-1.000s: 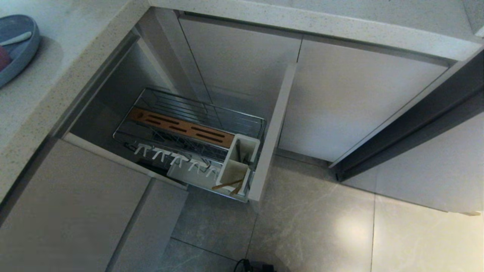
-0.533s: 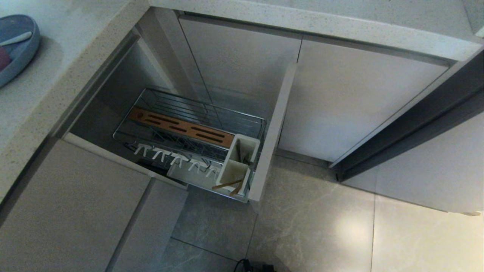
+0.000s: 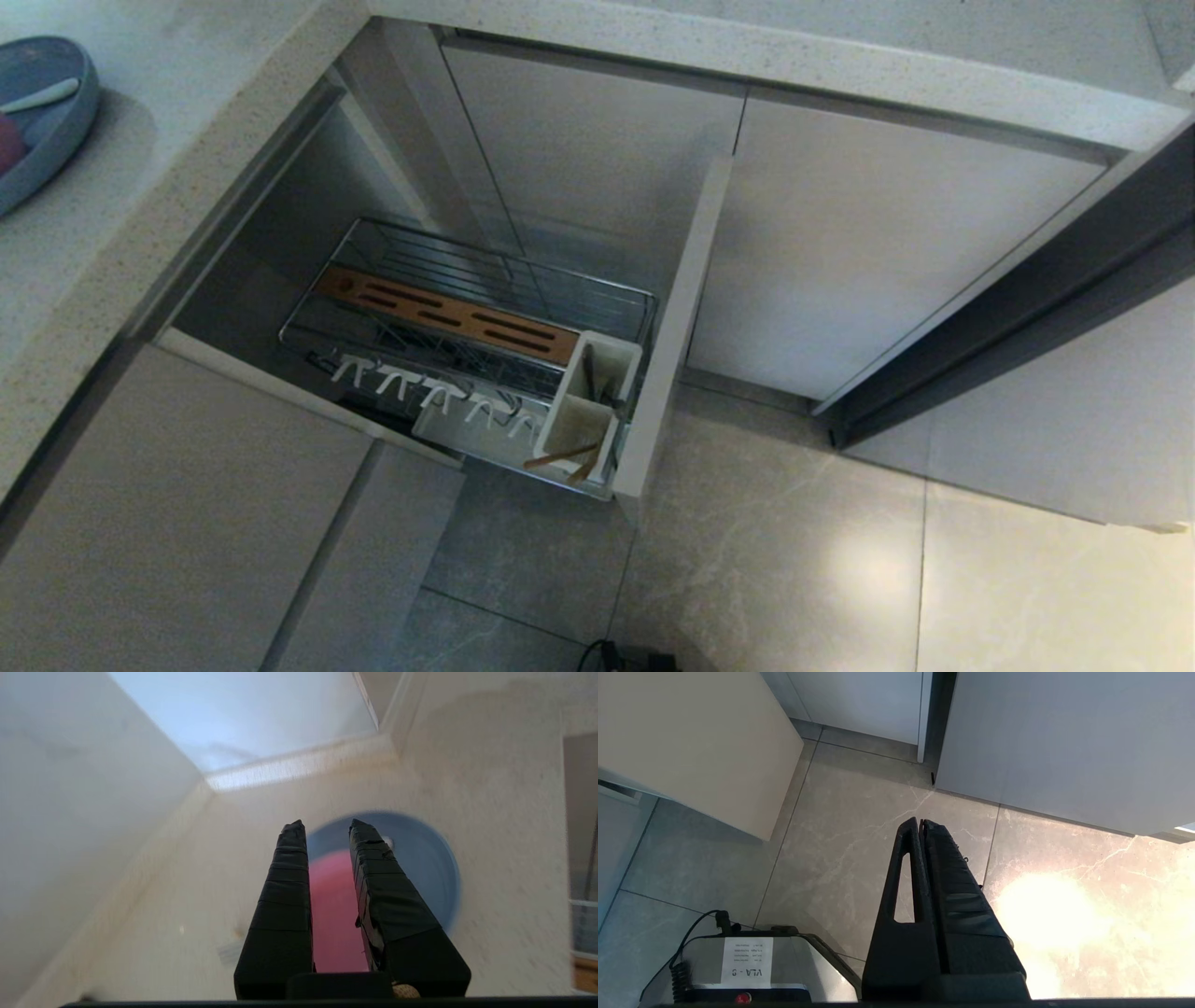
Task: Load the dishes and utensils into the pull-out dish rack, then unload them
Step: Take the chopsticks out of the cupboard
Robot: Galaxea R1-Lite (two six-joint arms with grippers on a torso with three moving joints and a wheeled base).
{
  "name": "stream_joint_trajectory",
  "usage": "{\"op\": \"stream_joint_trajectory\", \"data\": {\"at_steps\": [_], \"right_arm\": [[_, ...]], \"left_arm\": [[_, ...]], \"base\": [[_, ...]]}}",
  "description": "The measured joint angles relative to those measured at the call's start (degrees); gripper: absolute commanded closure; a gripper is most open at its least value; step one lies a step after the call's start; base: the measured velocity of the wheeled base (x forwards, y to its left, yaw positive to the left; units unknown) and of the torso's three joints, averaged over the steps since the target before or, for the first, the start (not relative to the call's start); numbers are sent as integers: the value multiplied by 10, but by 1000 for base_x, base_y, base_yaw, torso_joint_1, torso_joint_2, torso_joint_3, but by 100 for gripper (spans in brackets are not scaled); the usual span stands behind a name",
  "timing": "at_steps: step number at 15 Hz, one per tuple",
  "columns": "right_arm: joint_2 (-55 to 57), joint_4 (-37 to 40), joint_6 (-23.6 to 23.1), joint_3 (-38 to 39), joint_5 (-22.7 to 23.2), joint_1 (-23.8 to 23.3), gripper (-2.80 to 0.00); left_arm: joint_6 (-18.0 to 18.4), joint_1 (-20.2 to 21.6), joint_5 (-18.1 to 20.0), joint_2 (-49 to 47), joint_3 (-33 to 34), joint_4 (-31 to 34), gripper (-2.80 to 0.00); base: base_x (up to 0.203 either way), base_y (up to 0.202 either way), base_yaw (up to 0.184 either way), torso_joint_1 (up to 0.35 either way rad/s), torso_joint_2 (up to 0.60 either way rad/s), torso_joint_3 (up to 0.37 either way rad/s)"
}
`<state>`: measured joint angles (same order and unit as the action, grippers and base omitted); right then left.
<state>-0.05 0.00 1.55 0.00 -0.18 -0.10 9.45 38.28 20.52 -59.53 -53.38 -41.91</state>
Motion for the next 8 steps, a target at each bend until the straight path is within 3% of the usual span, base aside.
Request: {"op": "stream_joint_trajectory", "data": {"at_steps": [4,8], "right_arm": [[0,0,0,0,0,0,0],[0,0,0,0,0,0,0]], "left_arm": [[1,9,28,-43,3,-83,0],[-6,20,32,-78,22,-134,0]], "base": [[0,0,0,0,0,0],[0,0,0,0,0,0]]}}
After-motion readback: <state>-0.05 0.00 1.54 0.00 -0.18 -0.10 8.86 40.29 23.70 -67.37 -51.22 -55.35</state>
